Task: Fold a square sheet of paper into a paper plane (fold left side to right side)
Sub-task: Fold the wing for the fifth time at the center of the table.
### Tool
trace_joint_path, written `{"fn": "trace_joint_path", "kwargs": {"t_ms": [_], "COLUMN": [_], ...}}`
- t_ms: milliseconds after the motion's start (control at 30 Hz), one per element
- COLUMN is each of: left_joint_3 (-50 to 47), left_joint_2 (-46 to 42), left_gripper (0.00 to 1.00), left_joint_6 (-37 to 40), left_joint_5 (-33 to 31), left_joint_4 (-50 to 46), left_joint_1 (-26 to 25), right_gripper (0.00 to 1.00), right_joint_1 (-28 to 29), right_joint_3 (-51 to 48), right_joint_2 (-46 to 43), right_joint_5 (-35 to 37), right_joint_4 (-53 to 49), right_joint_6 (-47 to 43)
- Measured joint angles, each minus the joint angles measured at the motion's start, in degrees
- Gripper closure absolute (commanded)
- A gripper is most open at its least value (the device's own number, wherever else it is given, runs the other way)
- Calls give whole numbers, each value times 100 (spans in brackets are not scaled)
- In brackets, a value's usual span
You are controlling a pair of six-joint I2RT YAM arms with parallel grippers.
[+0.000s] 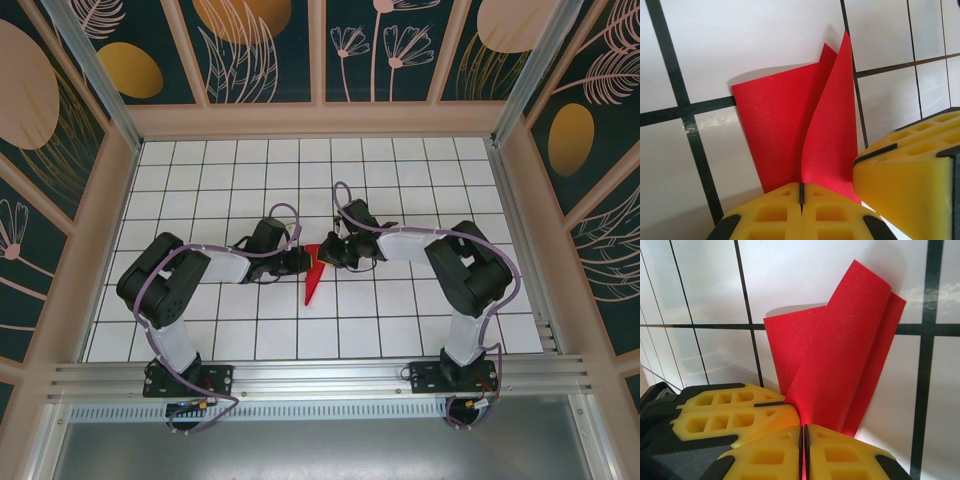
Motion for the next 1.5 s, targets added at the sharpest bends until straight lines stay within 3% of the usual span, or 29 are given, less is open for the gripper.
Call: {"fn": "trace_joint_path", "kwargs": {"t_ms": [800,867,1033,1300,1500], "left_joint_3": [-4,-13,-76,-409,-914], "left_joint_2": [-28,-90,-704,-2072,-2277], "left_gripper": [100,94,77,75,76], "left_joint_6": [0,0,4,-50,-505], "left_joint_5": [-28,-81,-306,-201,313], "left_joint_4": [-24,-103,-647,-933,-586], "left_joint_1": [0,-11,-42,-26,-225], "right_gripper": [86,87,87,87,87], "right_joint_1": [26,28,74,74,74], "right_joint_3": [87,72,-17,-20,-24], "right_joint_2": [308,310,308,308,308], "right_joint_5": [149,144,125,120,120], "right_joint_4": [-59,-22,136,146,153], "right_joint_6": [-22,-20,-20,-22,-22]}}
